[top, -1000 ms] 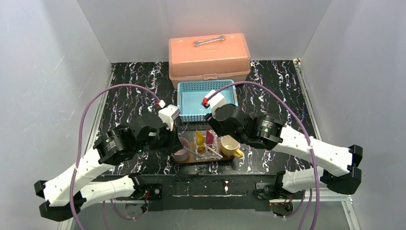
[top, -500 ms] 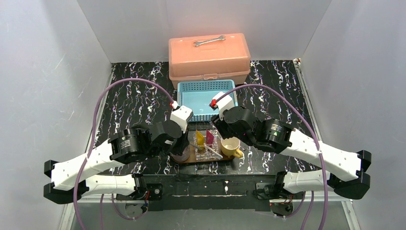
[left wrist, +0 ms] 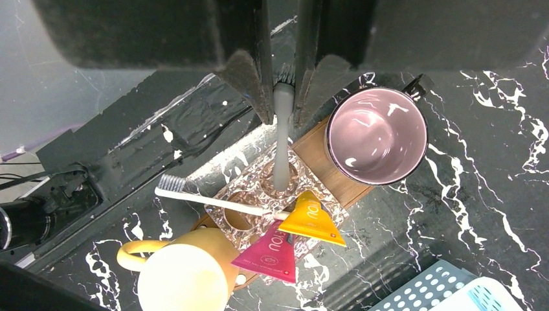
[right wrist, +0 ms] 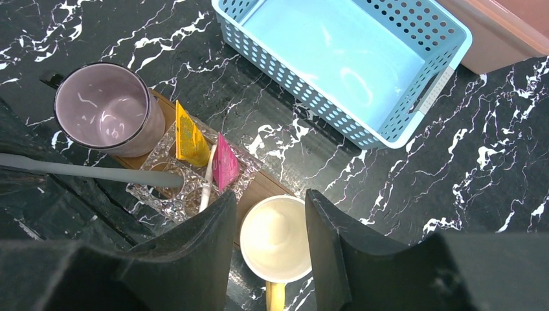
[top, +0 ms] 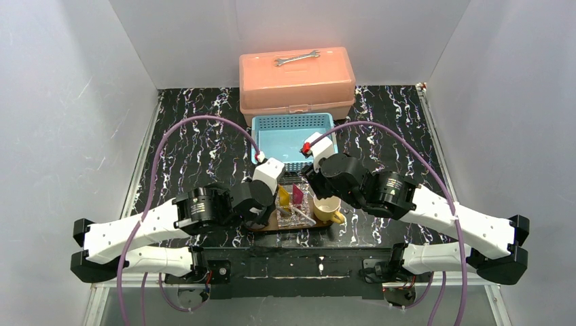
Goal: Prepare toiletry sets of a toothbrush and toothpaste on the tray
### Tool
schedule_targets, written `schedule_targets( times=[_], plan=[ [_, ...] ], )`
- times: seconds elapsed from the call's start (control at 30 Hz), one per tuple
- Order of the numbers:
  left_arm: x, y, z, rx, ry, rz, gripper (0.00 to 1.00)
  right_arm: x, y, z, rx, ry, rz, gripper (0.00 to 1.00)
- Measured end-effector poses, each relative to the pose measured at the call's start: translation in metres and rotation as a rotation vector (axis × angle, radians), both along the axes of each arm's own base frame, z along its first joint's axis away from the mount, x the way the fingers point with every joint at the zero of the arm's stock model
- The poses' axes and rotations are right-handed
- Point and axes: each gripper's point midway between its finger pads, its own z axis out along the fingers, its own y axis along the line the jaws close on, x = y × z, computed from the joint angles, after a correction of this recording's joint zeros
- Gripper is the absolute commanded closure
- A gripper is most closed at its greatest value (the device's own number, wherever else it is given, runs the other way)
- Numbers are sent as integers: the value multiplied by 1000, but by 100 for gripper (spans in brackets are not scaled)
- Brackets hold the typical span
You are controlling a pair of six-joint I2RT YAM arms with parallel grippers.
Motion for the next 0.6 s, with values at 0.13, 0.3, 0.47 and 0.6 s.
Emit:
schedule_targets(
  times=[0.13,0.3,0.47,0.6],
  plan=[
    [2,-4,-7,11,-17,2,100,-1,-1,-3,2,4,-1,49],
    [4,-7,-15,20,-38,6,100,-2,-3,-10,-10,11,0,49],
    [6,-13,-20,37,-55,9,100,-3,-3,-13,-12,16,1,49],
    [7,-17,-24,51,-67,9,100,-2,-3,-12,-5,16,-1,49]
  ],
)
